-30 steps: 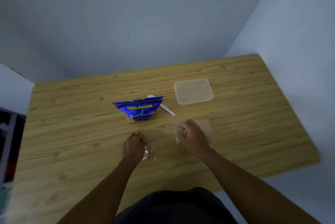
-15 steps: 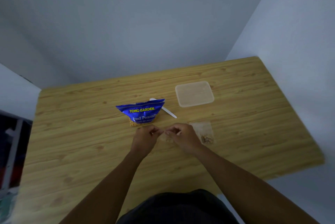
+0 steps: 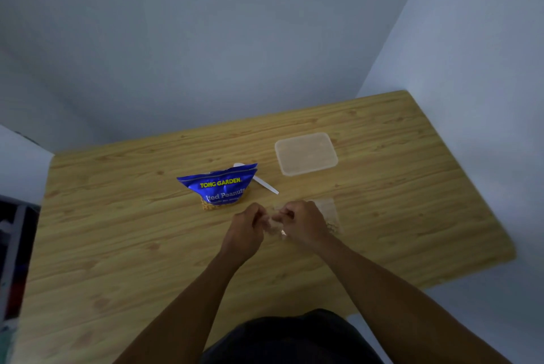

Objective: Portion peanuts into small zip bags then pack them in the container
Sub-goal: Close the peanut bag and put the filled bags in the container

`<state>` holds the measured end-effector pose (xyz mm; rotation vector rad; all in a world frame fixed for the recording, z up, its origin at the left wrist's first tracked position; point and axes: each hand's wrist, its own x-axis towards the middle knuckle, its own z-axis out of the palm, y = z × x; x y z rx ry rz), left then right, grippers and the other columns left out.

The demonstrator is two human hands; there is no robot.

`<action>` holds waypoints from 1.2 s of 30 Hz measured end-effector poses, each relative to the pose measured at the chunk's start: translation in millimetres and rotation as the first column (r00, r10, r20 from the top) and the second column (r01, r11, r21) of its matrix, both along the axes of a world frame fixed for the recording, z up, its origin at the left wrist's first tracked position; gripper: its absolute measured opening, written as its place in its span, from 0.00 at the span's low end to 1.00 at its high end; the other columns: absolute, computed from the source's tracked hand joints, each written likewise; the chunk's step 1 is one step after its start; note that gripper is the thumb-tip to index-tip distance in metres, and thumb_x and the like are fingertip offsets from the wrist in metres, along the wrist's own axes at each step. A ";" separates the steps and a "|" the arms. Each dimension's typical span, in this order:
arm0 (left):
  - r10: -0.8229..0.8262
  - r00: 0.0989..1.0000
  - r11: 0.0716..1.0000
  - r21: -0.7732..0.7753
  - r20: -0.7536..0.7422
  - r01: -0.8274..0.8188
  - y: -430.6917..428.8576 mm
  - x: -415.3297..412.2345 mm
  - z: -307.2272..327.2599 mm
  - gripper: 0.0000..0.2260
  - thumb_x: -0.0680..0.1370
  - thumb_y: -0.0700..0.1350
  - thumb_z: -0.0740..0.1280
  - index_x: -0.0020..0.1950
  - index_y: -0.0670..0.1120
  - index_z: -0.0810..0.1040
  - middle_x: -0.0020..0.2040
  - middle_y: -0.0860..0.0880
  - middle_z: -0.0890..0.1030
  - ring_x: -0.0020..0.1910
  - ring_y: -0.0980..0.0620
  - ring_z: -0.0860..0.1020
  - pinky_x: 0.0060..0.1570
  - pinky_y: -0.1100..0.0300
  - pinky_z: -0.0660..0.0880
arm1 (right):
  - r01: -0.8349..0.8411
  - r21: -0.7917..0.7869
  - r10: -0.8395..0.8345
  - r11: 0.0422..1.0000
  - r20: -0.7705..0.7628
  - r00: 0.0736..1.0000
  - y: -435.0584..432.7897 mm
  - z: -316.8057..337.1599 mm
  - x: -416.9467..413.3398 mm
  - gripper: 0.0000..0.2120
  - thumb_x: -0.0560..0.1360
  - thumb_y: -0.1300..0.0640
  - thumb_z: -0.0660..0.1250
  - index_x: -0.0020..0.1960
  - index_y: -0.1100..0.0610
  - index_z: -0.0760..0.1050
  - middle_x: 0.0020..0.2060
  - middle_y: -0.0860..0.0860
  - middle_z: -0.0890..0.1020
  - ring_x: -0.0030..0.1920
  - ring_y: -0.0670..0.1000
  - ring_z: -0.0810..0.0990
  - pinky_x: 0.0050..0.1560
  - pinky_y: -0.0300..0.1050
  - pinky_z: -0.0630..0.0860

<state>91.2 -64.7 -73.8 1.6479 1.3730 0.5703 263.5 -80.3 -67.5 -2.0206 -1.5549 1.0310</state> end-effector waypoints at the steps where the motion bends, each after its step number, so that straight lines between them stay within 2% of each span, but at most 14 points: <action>1: 0.023 1.000 0.998 -0.053 0.021 -0.022 1.2 1.8 0.6 0.06 0.79 0.38 0.65 0.43 0.46 0.75 0.35 0.51 0.83 0.33 0.53 0.81 0.37 0.56 0.78 | 0.011 -0.014 -0.011 1.000 -0.027 1.000 0.5 0.5 2.7 0.09 0.75 0.49 0.73 0.37 0.50 0.81 0.30 0.41 0.81 0.33 0.38 0.79 0.37 0.37 0.75; 4: 0.095 0.992 0.972 -0.221 0.079 -0.075 6.5 12.0 7.5 0.05 0.80 0.39 0.65 0.45 0.46 0.76 0.37 0.47 0.83 0.31 0.48 0.81 0.32 0.51 0.81 | 0.042 -0.075 -0.051 0.996 -0.130 0.990 0.7 -2.3 13.9 0.11 0.77 0.48 0.71 0.40 0.54 0.79 0.35 0.47 0.82 0.36 0.44 0.79 0.38 0.38 0.74; 6: 0.153 0.981 0.940 -0.324 0.122 -0.106 8.5 22.3 12.6 0.03 0.80 0.39 0.65 0.46 0.45 0.76 0.39 0.42 0.83 0.29 0.50 0.80 0.27 0.54 0.79 | 0.098 -0.121 -0.121 0.988 -0.205 0.971 0.2 -5.8 22.3 0.09 0.78 0.50 0.70 0.42 0.53 0.79 0.37 0.49 0.82 0.37 0.47 0.80 0.39 0.42 0.74; 9: 0.186 0.974 0.915 -0.383 0.129 -0.124 10.1 38.9 14.7 0.02 0.80 0.41 0.66 0.48 0.44 0.77 0.40 0.40 0.83 0.31 0.48 0.82 0.28 0.55 0.79 | 0.178 -0.119 -0.203 0.977 -0.260 0.944 1.6 -7.5 34.7 0.07 0.78 0.56 0.70 0.41 0.53 0.80 0.33 0.50 0.83 0.30 0.48 0.80 0.34 0.45 0.77; 12: 0.198 0.976 0.896 -0.420 0.085 -0.145 11.6 50.6 9.2 0.02 0.80 0.41 0.67 0.48 0.43 0.79 0.38 0.40 0.83 0.33 0.46 0.83 0.30 0.50 0.82 | 0.215 -0.091 -0.229 0.972 -0.205 0.951 4.6 -6.1 43.3 0.06 0.77 0.58 0.71 0.42 0.54 0.82 0.30 0.48 0.84 0.28 0.43 0.80 0.33 0.39 0.78; 16: 0.144 0.989 0.913 -0.382 -0.027 -0.144 15.1 57.4 -1.1 0.03 0.79 0.41 0.68 0.48 0.43 0.80 0.35 0.42 0.84 0.34 0.44 0.84 0.33 0.46 0.83 | 0.199 -0.062 -0.205 0.978 -0.117 0.972 7.3 -10.8 45.2 0.00 0.75 0.59 0.74 0.45 0.54 0.83 0.34 0.43 0.82 0.34 0.37 0.79 0.36 0.26 0.72; 20: 0.071 0.979 0.936 -0.327 -0.193 -0.132 21.8 54.4 -3.4 0.03 0.78 0.44 0.68 0.49 0.47 0.81 0.40 0.47 0.85 0.33 0.50 0.83 0.37 0.51 0.83 | 0.186 -0.037 -0.189 0.982 -0.101 0.977 10.2 -21.1 42.6 0.05 0.73 0.61 0.76 0.48 0.60 0.83 0.36 0.44 0.81 0.35 0.35 0.80 0.39 0.29 0.74; 24: 0.054 0.953 0.969 -0.216 -0.297 -0.122 35.0 50.8 -0.9 0.08 0.79 0.46 0.66 0.56 0.46 0.81 0.46 0.45 0.84 0.40 0.48 0.83 0.42 0.55 0.80 | 0.216 0.060 -0.213 0.974 -0.056 0.975 18.2 -22.4 41.8 0.06 0.74 0.57 0.75 0.50 0.57 0.83 0.42 0.48 0.83 0.40 0.42 0.81 0.41 0.30 0.75; 27: 0.057 0.961 0.978 -0.177 -0.269 -0.107 51.6 56.4 4.0 0.09 0.80 0.43 0.64 0.56 0.44 0.81 0.45 0.45 0.84 0.39 0.51 0.80 0.39 0.61 0.73 | 0.257 0.204 -0.251 0.945 -0.054 0.966 30.4 -18.1 49.4 0.05 0.75 0.58 0.71 0.50 0.57 0.82 0.43 0.49 0.82 0.42 0.46 0.81 0.45 0.41 0.78; 29: 0.074 0.973 0.972 -0.204 -0.217 -0.119 63.9 62.5 4.3 0.10 0.80 0.43 0.62 0.57 0.45 0.80 0.46 0.45 0.84 0.39 0.51 0.81 0.39 0.60 0.76 | 0.213 0.288 -0.224 0.934 0.006 0.975 42.9 -17.3 57.8 0.06 0.75 0.59 0.70 0.51 0.57 0.82 0.45 0.50 0.81 0.45 0.49 0.80 0.48 0.49 0.79; 31: 0.110 0.980 0.954 -0.259 -0.167 -0.151 75.5 69.6 3.6 0.13 0.79 0.43 0.60 0.60 0.47 0.79 0.50 0.45 0.84 0.47 0.47 0.83 0.48 0.51 0.81 | 0.105 0.334 -0.147 0.937 0.103 0.984 57.3 -14.9 66.9 0.12 0.72 0.58 0.68 0.55 0.57 0.81 0.49 0.51 0.80 0.51 0.53 0.79 0.53 0.53 0.78; 33: 0.117 0.982 0.938 -0.308 -0.146 -0.157 84.6 78.5 3.4 0.15 0.80 0.44 0.58 0.64 0.48 0.76 0.54 0.45 0.83 0.50 0.45 0.82 0.51 0.47 0.81 | -0.038 0.321 -0.031 0.946 0.207 0.978 75.2 -8.6 77.6 0.24 0.68 0.51 0.67 0.62 0.57 0.78 0.55 0.54 0.79 0.56 0.57 0.77 0.57 0.55 0.76; 35: 0.105 0.980 0.931 -0.330 -0.167 -0.156 91.9 86.8 5.0 0.17 0.80 0.44 0.58 0.68 0.49 0.73 0.49 0.48 0.82 0.45 0.49 0.82 0.43 0.55 0.80 | -0.221 0.219 0.146 0.950 0.314 0.938 97.4 -3.2 89.9 0.37 0.64 0.42 0.66 0.70 0.57 0.72 0.64 0.56 0.75 0.64 0.60 0.74 0.62 0.57 0.73; 36: 0.101 0.978 0.933 -0.325 -0.180 -0.156 94.7 89.5 7.3 0.17 0.80 0.44 0.58 0.70 0.49 0.71 0.45 0.50 0.80 0.42 0.52 0.80 0.39 0.59 0.77 | -0.321 0.140 0.253 0.937 0.363 0.897 110.3 -1.2 95.4 0.43 0.62 0.42 0.69 0.74 0.58 0.68 0.70 0.57 0.71 0.70 0.61 0.70 0.66 0.59 0.70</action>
